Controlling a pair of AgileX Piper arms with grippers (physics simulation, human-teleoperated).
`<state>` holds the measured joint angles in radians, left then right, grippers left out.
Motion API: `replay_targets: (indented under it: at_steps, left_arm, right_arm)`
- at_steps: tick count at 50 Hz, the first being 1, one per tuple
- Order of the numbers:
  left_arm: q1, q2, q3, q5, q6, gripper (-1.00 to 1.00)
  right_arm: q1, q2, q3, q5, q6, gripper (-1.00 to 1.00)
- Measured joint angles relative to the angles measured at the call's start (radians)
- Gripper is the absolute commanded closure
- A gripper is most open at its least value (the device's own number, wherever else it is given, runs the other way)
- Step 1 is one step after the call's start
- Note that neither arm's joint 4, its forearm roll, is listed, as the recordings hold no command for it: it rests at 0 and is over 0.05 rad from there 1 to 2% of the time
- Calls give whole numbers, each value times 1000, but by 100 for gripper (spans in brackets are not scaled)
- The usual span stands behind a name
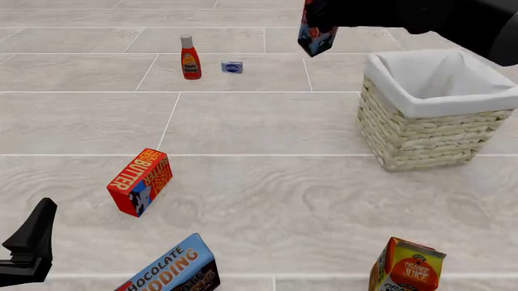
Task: Pick the milk and place it in the basket.
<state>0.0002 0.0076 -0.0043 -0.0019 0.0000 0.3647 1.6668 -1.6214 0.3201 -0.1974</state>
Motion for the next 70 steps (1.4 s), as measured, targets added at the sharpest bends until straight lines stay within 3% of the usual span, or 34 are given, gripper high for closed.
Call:
replay_targets:
  at_steps: [37, 70]
  left_arm:
    - [0, 0, 0, 0, 0, -100]
    - [0, 0, 0, 0, 0, -100]
  right_arm:
    - [-308, -123, 94, 1, -10, 100]
    - [-449, -71, 201, -57, -2, 100]
